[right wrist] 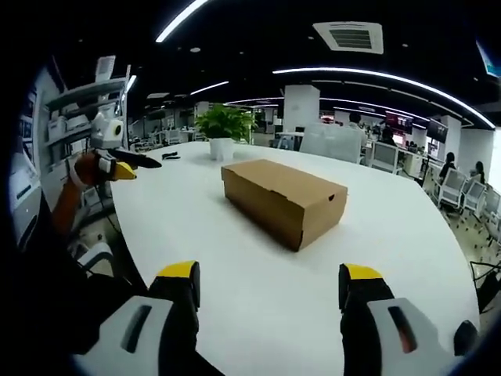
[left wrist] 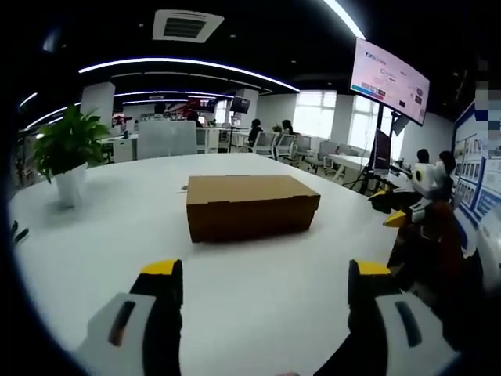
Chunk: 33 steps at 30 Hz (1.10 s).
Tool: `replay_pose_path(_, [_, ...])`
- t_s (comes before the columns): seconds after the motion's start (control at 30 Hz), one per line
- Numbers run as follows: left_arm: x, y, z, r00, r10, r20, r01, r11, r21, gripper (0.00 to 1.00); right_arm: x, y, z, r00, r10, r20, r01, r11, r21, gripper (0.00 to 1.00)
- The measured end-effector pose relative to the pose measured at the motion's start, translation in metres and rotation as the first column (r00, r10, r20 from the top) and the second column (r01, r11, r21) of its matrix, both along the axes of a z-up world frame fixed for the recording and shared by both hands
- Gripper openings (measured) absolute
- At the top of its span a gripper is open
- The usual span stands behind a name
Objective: Operate the shoe box by opening the lid, removing the specified soft item, and placing it in the target area until the item is outside and the box remains undamaged.
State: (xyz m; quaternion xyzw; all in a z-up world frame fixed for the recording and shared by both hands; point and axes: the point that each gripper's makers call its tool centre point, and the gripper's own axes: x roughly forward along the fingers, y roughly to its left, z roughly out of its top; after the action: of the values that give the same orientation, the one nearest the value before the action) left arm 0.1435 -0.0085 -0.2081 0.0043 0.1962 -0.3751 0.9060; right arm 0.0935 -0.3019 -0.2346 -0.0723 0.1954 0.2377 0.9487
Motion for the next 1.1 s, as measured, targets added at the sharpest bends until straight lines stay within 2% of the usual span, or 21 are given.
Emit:
replay_pose_path(0.33, [0.02, -0.009, -0.001, 0.999, -0.042, 0.0, 0.042, 0.999, -0.017, 0.9, 0.023, -0.001, -0.007, 0.999, -0.024, -0.039, 0.024, 1.0, 0.001, 0.74])
replay_pose_path(0.47, [0.022, -0.011, 0.003, 0.998, -0.057, 0.011, 0.057, 0.997, -0.053, 0.9, 0.03, 0.0, -0.008, 0.997, -0.046, -0.06, 0.046, 0.999, -0.008, 0.73])
replay_pose_path(0.6, [0.033, -0.019, 0.004, 0.997, -0.073, -0.028, 0.07, 0.994, -0.089, 0.9, 0.033, -0.001, -0.004, 0.996, -0.065, -0.054, 0.065, 0.998, 0.006, 0.73])
replay_pose_path(0.67, [0.04, -0.022, 0.005, 0.997, -0.073, -0.036, 0.069, 0.994, -0.085, 0.9, 0.032, -0.002, -0.002, 0.996, -0.075, -0.046, 0.076, 0.997, 0.018, 0.73])
replay_pose_path(0.77, [0.044, -0.031, 0.002, 0.993, -0.109, -0.038, 0.107, 0.993, -0.041, 0.9, 0.029, -0.004, -0.003, 0.995, -0.089, -0.054, 0.091, 0.996, 0.025, 0.73])
replay_pose_path(0.9, [0.05, -0.032, 0.001, 0.994, -0.097, -0.052, 0.094, 0.994, -0.047, 0.87, 0.028, -0.006, 0.003, 0.993, -0.102, -0.059, 0.103, 0.994, 0.021, 0.73])
replay_pose_path(1.0, [0.052, -0.031, -0.003, 0.993, -0.106, -0.06, 0.104, 0.994, -0.024, 0.86, 0.031, -0.008, 0.005, 0.993, -0.107, -0.056, 0.108, 0.994, 0.012, 0.73])
replay_pose_path(1.07, [0.055, -0.031, -0.004, 0.992, -0.104, -0.07, 0.102, 0.994, -0.027, 0.88, 0.035, -0.009, 0.006, 0.992, -0.112, -0.055, 0.113, 0.993, 0.017, 0.73])
replay_pose_path(1.1, [0.06, -0.029, -0.002, 0.992, -0.088, -0.091, 0.084, 0.995, -0.054, 0.9, 0.039, -0.008, 0.005, 0.992, -0.114, -0.058, 0.115, 0.993, 0.024, 0.73])
